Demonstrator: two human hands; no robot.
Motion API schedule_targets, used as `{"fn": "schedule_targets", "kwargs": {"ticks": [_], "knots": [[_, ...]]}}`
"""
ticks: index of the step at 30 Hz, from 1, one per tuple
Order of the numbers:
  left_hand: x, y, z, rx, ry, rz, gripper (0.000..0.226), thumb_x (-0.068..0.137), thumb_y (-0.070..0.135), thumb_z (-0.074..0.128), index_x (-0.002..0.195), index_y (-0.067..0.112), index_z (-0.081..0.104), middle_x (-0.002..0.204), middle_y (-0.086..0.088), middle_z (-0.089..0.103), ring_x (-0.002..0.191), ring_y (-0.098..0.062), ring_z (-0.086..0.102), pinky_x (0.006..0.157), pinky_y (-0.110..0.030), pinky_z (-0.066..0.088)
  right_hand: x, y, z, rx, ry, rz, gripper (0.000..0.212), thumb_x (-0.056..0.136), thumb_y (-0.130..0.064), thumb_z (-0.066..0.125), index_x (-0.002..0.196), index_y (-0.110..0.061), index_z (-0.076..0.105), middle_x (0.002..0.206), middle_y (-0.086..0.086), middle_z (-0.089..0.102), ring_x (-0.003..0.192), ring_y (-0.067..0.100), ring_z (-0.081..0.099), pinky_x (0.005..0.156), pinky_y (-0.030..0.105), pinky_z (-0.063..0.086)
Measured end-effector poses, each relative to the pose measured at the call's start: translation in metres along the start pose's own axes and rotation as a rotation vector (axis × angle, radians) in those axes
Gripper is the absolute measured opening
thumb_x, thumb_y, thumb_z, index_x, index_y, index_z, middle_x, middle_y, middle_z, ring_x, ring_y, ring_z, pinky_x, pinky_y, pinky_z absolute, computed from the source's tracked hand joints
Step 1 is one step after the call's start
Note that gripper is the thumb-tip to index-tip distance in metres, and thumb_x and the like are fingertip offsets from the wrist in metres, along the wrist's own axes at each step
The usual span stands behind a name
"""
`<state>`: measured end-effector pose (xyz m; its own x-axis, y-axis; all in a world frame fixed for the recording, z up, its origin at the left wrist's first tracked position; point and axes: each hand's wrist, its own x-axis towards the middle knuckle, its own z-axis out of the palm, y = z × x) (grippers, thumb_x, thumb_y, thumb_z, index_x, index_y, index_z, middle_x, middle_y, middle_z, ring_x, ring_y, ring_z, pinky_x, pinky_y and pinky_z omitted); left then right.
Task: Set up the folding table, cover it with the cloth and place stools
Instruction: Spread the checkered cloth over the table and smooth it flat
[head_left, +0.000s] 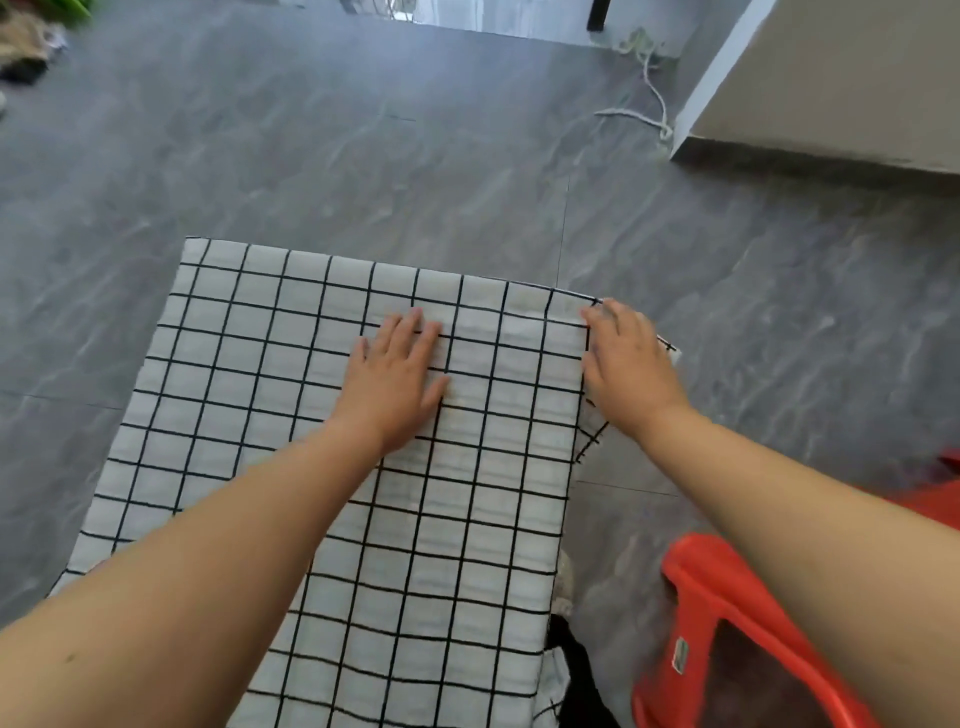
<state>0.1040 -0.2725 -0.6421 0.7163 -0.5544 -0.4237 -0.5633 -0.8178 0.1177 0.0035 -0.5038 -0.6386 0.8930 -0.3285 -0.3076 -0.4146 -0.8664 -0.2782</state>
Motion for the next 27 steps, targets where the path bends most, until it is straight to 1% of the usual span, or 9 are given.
{"fn": "schedule_targets", "kwargs": {"ticks": [3,6,9,11,13,17,20,23,27], "knots": [[0.025,0.008,-0.012,0.054,-0.033,-0.028,0.063,0.097,0.048,0.026,0.151,0.023,0.002,0.159,-0.003,-0.007,0.146,-0.023,-0.004,0.115,-0.049,0.011,0.020,0.018,-0.006,0.021,-0.005,0.037,0.050,0.095,-0.020,0.043,0.143,-0.014,0.031,0.150,0.013,0.030,0.137,0.031,0.026,0.111,0.042,0.024],[0.042,0.012,-0.018,0.089,-0.093,-0.036,0.063,0.097,0.050,0.020,0.150,0.025,-0.004,0.159,-0.002,-0.011,0.146,-0.024,-0.008,0.114,-0.053,0.007,0.037,0.030,-0.012,0.057,-0.017,0.060,0.047,0.096,-0.023,0.043,0.141,-0.013,0.035,0.134,0.013,0.048,0.126,0.032,0.040,0.104,0.042,0.031],[0.050,0.020,-0.017,0.093,-0.134,-0.047,0.064,0.097,0.051,0.017,0.150,0.025,-0.006,0.158,-0.002,-0.015,0.145,-0.023,-0.012,0.114,-0.053,0.004,0.048,0.038,-0.013,0.128,-0.068,0.059,0.035,0.096,-0.022,0.042,0.129,-0.014,0.049,0.124,0.012,0.055,0.118,0.031,0.046,0.094,0.041,0.039],[0.052,0.027,-0.014,0.099,-0.138,-0.052,0.065,0.097,0.052,0.016,0.150,0.023,-0.007,0.158,-0.002,-0.016,0.145,-0.024,-0.013,0.114,-0.053,0.003,0.050,0.042,-0.012,0.175,-0.062,0.049,0.028,0.096,-0.021,0.042,0.119,-0.014,0.055,0.118,0.011,0.058,0.112,0.031,0.051,0.089,0.042,0.044],[0.055,0.032,-0.011,0.088,-0.129,-0.071,0.067,0.096,0.053,0.016,0.150,0.021,-0.008,0.158,-0.002,-0.016,0.145,-0.025,-0.014,0.115,-0.053,0.003,0.053,0.047,-0.011,0.215,-0.042,0.045,0.024,0.096,-0.021,0.042,0.110,-0.012,0.059,0.112,0.011,0.061,0.105,0.032,0.055,0.084,0.043,0.047],[0.059,0.037,-0.006,0.059,-0.115,-0.088,0.069,0.095,0.055,0.016,0.149,0.021,-0.009,0.158,-0.001,-0.016,0.144,-0.025,-0.015,0.116,-0.052,0.001,0.063,0.053,-0.016,0.269,-0.076,0.057,0.022,0.096,-0.020,0.043,0.104,-0.009,0.061,0.105,0.012,0.064,0.098,0.032,0.057,0.076,0.036,0.044],[0.064,0.038,-0.005,0.051,-0.113,-0.076,0.069,0.095,0.056,0.015,0.149,0.022,-0.011,0.158,0.000,-0.017,0.144,-0.022,-0.018,0.115,-0.052,-0.003,0.077,0.062,-0.025,0.306,-0.168,0.070,0.022,0.095,-0.020,0.046,0.105,-0.009,0.062,0.106,0.009,0.066,0.102,0.029,0.057,0.072,0.030,0.037],[0.073,0.042,-0.008,0.062,-0.130,-0.028,0.068,0.095,0.056,0.013,0.148,0.023,-0.014,0.157,0.001,-0.020,0.143,-0.019,-0.020,0.115,-0.049,-0.007,0.092,0.079,-0.033,0.280,-0.271,0.051,0.022,0.094,-0.019,0.049,0.105,-0.005,0.063,0.108,0.014,0.066,0.102,0.029,0.057,0.076,0.032,0.039],[0.087,0.044,-0.010,0.051,-0.126,-0.021,0.068,0.094,0.056,0.012,0.148,0.023,-0.015,0.157,0.001,-0.020,0.143,-0.017,-0.020,0.114,-0.047,-0.010,0.097,0.099,-0.030,0.281,-0.301,0.133,0.023,0.094,-0.017,0.050,0.106,-0.003,0.064,0.111,0.016,0.065,0.104,0.029,0.057,0.075,0.029,0.035]]}}
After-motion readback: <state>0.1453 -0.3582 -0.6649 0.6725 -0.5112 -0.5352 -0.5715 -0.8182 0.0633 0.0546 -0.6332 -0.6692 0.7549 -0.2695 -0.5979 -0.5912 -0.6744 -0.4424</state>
